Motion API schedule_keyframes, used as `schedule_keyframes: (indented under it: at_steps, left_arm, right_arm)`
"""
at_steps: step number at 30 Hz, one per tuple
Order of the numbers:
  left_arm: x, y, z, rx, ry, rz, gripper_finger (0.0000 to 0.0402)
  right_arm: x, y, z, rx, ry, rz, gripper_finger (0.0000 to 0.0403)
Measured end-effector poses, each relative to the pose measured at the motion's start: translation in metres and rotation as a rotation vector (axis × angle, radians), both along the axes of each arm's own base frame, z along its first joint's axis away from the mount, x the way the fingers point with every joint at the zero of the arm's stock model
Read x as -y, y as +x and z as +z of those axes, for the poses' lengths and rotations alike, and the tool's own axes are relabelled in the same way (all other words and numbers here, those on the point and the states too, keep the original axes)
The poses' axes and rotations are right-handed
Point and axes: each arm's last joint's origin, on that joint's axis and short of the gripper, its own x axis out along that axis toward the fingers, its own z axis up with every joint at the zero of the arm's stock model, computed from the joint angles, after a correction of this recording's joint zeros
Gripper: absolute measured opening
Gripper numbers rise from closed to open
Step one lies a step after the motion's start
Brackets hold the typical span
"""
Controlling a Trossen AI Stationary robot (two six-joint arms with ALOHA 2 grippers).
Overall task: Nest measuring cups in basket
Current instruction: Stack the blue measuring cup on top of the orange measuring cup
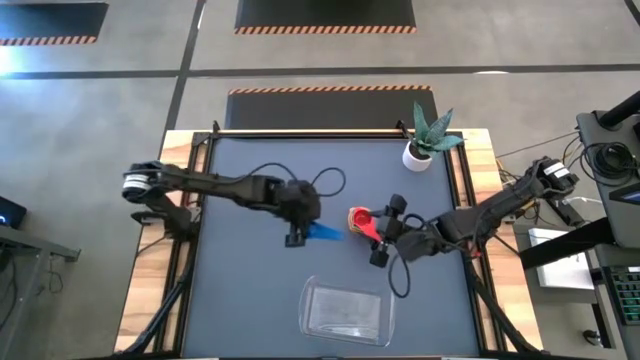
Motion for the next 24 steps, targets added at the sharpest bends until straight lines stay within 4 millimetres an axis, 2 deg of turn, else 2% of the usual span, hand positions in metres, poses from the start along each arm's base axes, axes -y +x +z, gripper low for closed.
schedule_keyframes:
  at_steps: [5, 9, 15, 24]
  left_arm:
    - [-0.003, 0.026, -0.007, -0.017, -0.02, -0.059, 0.0]
    - [-0.007, 0.038, -0.011, -0.028, -0.016, -0.068, 0.0]
    - [-0.013, 0.044, -0.007, 0.019, -0.032, -0.077, 0.0]
    - [-0.016, 0.044, -0.005, 0.036, -0.045, -0.079, 0.0]
  right_arm:
    - [0.005, 0.007, 0.008, 0.003, -0.013, 0.093, 0.0247]
    - [0.004, 0.008, 0.009, -0.008, -0.062, 0.13, 0.0248]
    - [0.0, 0.015, 0.002, -0.03, -0.06, 0.175, 0.028]
    - [-0.006, 0.056, -0.009, -0.169, -0.13, 0.138, 0.033]
